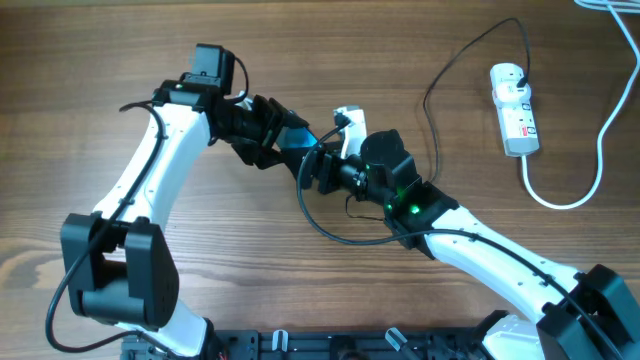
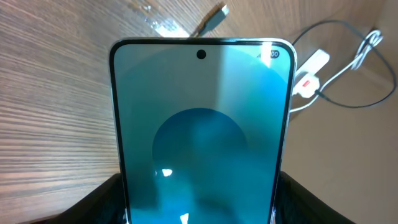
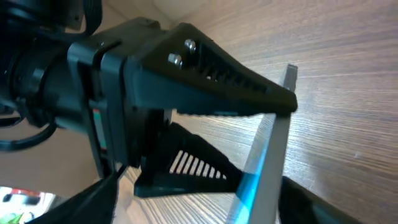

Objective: Plug charger to phone and switch on socket
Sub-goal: 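Bring the right gripper to the phone and grasp its side edge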

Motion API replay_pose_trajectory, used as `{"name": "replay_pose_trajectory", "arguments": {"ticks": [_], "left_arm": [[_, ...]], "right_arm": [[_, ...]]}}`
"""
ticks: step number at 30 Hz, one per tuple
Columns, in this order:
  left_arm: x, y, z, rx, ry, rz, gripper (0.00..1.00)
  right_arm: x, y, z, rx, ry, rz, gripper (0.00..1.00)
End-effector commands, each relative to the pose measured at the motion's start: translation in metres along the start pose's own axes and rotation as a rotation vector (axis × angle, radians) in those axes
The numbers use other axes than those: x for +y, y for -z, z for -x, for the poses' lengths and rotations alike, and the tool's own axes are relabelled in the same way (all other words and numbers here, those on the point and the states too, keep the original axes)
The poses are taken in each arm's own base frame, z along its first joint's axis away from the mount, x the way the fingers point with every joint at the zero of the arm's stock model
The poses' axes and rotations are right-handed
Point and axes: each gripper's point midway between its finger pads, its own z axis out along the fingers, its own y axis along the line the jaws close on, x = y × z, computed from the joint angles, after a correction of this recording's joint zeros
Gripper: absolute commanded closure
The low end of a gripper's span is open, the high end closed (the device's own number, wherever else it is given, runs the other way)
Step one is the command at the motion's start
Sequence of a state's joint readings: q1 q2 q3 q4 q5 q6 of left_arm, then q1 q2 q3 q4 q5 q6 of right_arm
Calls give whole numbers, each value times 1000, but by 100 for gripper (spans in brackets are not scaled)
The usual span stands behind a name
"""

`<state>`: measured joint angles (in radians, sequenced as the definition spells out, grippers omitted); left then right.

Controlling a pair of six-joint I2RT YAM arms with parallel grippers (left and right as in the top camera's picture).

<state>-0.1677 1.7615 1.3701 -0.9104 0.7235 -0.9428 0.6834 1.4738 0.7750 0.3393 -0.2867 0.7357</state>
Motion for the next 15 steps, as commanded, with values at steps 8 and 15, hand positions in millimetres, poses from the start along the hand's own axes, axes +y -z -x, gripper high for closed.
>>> {"name": "replay_pose_trajectory", "arguments": {"ticks": [8, 15], "left_arm": [[-15, 6, -12, 3, -35, -33, 67], [-16, 3, -17, 11, -47, -26, 66]], "right_arm": [[-14, -7, -2, -7, -18, -63, 46], [-21, -13, -6, -3, -64, -73, 56]]}}
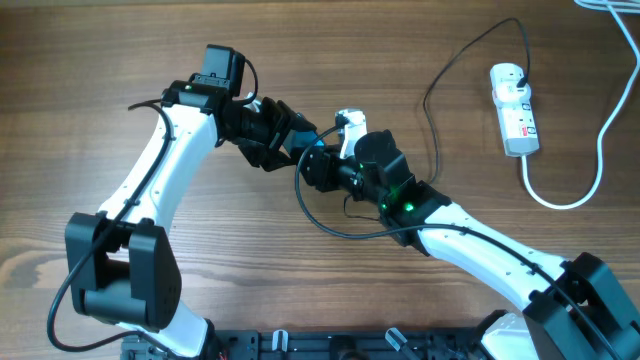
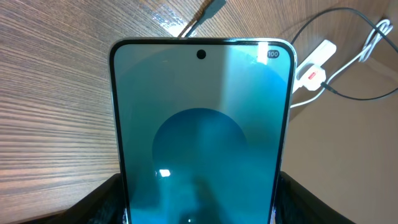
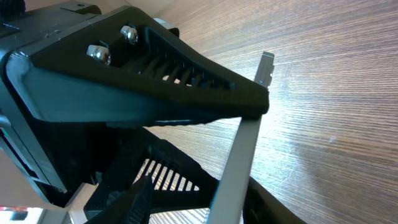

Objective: Plug charger to phone and switch on socket
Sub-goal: 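Bring the right gripper to the phone and grasp its side edge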

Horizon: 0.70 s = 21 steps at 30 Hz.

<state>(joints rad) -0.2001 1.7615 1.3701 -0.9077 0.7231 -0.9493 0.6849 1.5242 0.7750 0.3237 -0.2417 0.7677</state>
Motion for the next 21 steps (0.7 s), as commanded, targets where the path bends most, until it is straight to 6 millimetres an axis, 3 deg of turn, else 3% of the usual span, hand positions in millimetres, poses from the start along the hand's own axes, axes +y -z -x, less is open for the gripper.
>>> {"name": "replay_pose_trajectory", "arguments": {"ticks": [1, 8, 21], "left_arm": [[-14, 10, -7, -6, -29, -37, 66], [-12, 10, -4, -25, -29, -25, 66], [-8, 10, 3, -65, -36, -2, 66]], "right_arm": [[3, -3, 5, -22, -16, 6, 58], [8, -3, 0, 9, -67, 35, 73], [13, -2, -12, 75, -90, 70, 85]]}}
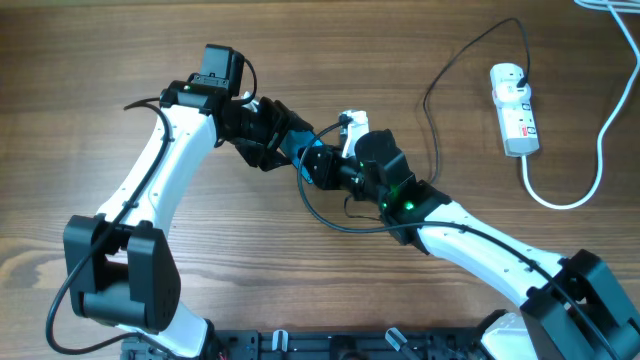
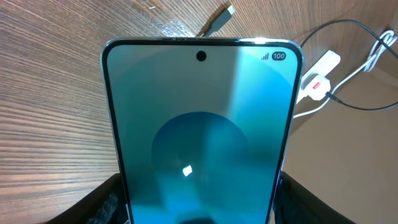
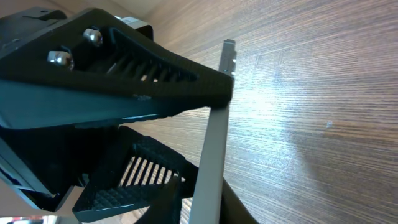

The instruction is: Plug charger to phone and switch on socket

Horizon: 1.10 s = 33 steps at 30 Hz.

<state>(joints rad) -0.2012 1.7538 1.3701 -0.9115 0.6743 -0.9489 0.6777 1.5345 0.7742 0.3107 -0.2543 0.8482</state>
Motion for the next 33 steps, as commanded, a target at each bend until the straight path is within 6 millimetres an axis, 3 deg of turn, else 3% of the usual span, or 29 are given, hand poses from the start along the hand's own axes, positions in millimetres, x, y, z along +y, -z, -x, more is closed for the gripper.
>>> {"name": "replay_pose_trajectory", "arguments": {"ticks": [1, 6, 12, 19, 28, 33], "left_arm": [[-12, 8, -2, -23, -32, -26, 67], [-12, 8, -2, -22, -31, -26, 66], [-12, 8, -2, -21, -31, -27, 59], [-15, 8, -8, 12, -33, -46, 52], [-20, 9, -6, 1, -77, -67, 40], [-38, 20, -4, -42, -143, -134, 27]], "right_arm": [[18, 0, -10, 60, -6, 77, 85], [18, 0, -10, 61, -25, 76, 90], [23, 0, -6, 48, -81, 95, 95], [48, 15, 6, 29, -108, 178, 95], [48, 23, 13, 92, -444, 205, 95], [28, 28, 21, 123, -564, 174, 95]]}}
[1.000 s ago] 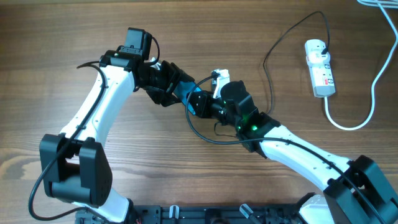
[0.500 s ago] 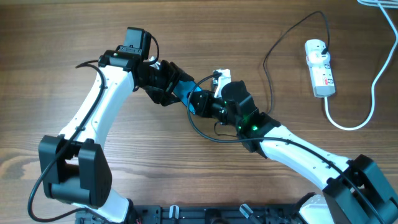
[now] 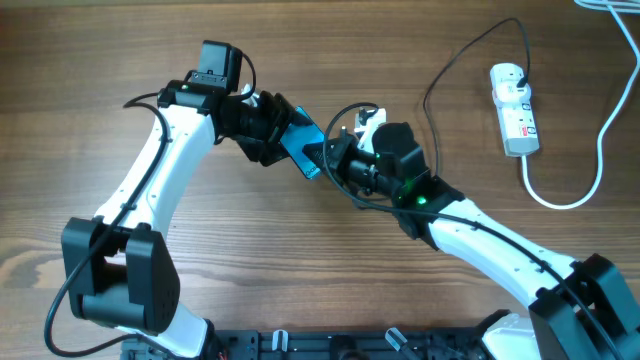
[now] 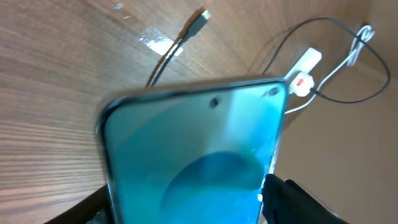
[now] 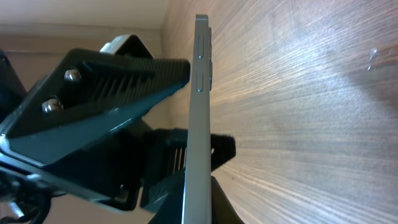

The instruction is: Plug charger to phone and switch on socket

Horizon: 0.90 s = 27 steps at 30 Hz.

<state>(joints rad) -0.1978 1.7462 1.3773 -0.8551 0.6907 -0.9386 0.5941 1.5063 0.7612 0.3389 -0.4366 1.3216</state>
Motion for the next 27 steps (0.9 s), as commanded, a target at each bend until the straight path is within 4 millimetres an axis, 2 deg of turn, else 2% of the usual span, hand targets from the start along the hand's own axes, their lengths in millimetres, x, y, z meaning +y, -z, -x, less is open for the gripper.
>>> {"name": "replay_pose_trajectory", "arguments": {"ticks": [1, 2, 4, 7, 9, 10, 12, 14, 17, 19, 20, 23, 24, 25, 27], "left_arm": [[-30, 18, -7, -37, -117, -96, 24], [-41, 29, -7, -74, -200, -137, 19], [-49, 53, -7, -151, -284, -163, 15], [-48, 113, -18, -358, -438, -149, 13], [-32, 150, -31, -506, -458, -79, 11], [-18, 174, -40, -610, -449, -29, 11], [1, 197, -53, -690, -433, 14, 11], [19, 208, -64, -719, -409, 58, 12], [39, 202, -70, -698, -316, 65, 17], [52, 185, -64, -665, -178, 54, 21], [56, 169, -60, -627, -138, 34, 22], [40, 121, -56, -475, -140, -144, 24], [38, 108, -51, -448, -120, -198, 29], [38, 98, -48, -432, -100, -237, 35], [36, 85, -44, -407, -75, -300, 37]], "right_arm": [[22, 14, -3, 91, -117, 60, 95], [23, 19, -5, 140, -172, 68, 95], [23, 25, -3, 185, -198, 80, 96], [24, 40, -3, 286, -334, 91, 95], [26, 43, -7, 327, -421, 86, 96], [37, 45, -11, 357, -410, 119, 96], [55, 47, -14, 385, -372, 184, 95], [65, 49, -17, 402, -347, 220, 95], [72, 49, -26, 427, -306, 242, 95], [74, 48, -33, 445, -295, 245, 95], [74, 48, -34, 451, -300, 242, 95], [74, 50, -38, 480, -328, 233, 95], [74, 50, -39, 483, -329, 233, 95], [74, 50, -40, 492, -335, 230, 95], [74, 51, -41, 498, -354, 225, 96]]}}
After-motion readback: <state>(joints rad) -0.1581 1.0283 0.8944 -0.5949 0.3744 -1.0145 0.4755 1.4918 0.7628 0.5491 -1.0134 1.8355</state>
